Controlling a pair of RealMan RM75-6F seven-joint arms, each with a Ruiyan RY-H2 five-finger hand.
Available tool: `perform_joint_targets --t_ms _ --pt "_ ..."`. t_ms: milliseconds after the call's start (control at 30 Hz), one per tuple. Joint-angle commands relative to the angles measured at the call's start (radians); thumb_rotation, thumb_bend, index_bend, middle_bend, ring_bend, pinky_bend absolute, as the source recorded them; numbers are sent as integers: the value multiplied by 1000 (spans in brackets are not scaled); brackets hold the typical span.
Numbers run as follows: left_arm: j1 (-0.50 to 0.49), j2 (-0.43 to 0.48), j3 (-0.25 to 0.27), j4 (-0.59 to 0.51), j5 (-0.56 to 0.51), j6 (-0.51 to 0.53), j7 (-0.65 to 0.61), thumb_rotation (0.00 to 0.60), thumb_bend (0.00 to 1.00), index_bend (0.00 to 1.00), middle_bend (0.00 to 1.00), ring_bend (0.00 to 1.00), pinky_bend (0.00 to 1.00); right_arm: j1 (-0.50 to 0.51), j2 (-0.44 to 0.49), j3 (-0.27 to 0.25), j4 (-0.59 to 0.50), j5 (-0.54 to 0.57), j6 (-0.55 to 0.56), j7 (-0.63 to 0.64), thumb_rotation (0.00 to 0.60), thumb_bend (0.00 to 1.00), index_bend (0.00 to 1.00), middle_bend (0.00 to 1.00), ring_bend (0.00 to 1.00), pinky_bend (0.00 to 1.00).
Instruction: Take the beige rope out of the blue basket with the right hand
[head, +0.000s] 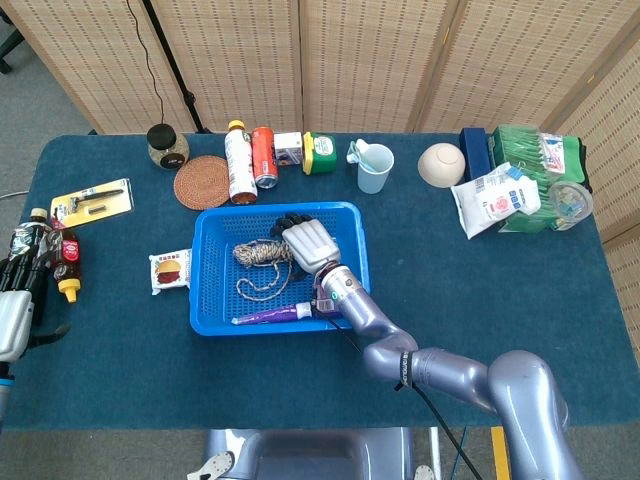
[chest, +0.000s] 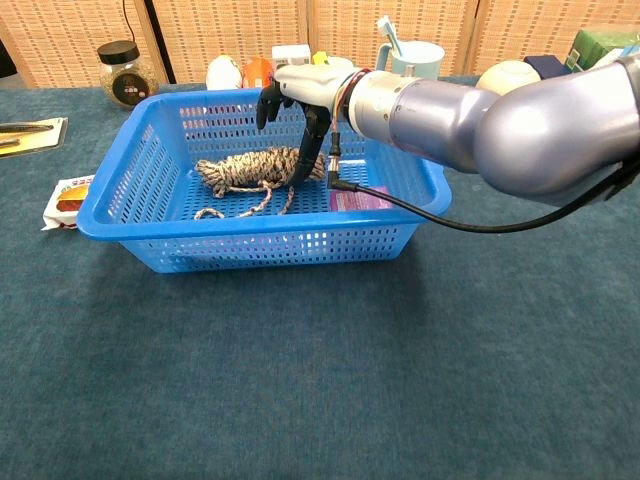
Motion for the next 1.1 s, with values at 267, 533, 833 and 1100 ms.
perform_joint_targets --t_ms 267,533,833,1100 --pt "0 5 0 3 -3 -1 -14 600 99 0 0 0 0 9 -50 -15 70 -17 -13 40 600 9 290 231 138 307" --pt "0 7 0 5 -6 -1 -21 600 99 0 0 0 0 20 -95 -15 136 -46 -6 66 600 20 330 280 197 372" --pt "0 11 0 6 -8 -2 -31 600 100 0 0 0 0 35 -150 -18 245 -77 -4 84 600 57 360 327 249 436" --pt "-2 15 2 6 -8 -7 -38 600 98 0 0 0 0 42 -204 -29 350 -134 33 109 600 170 425 454 381 547"
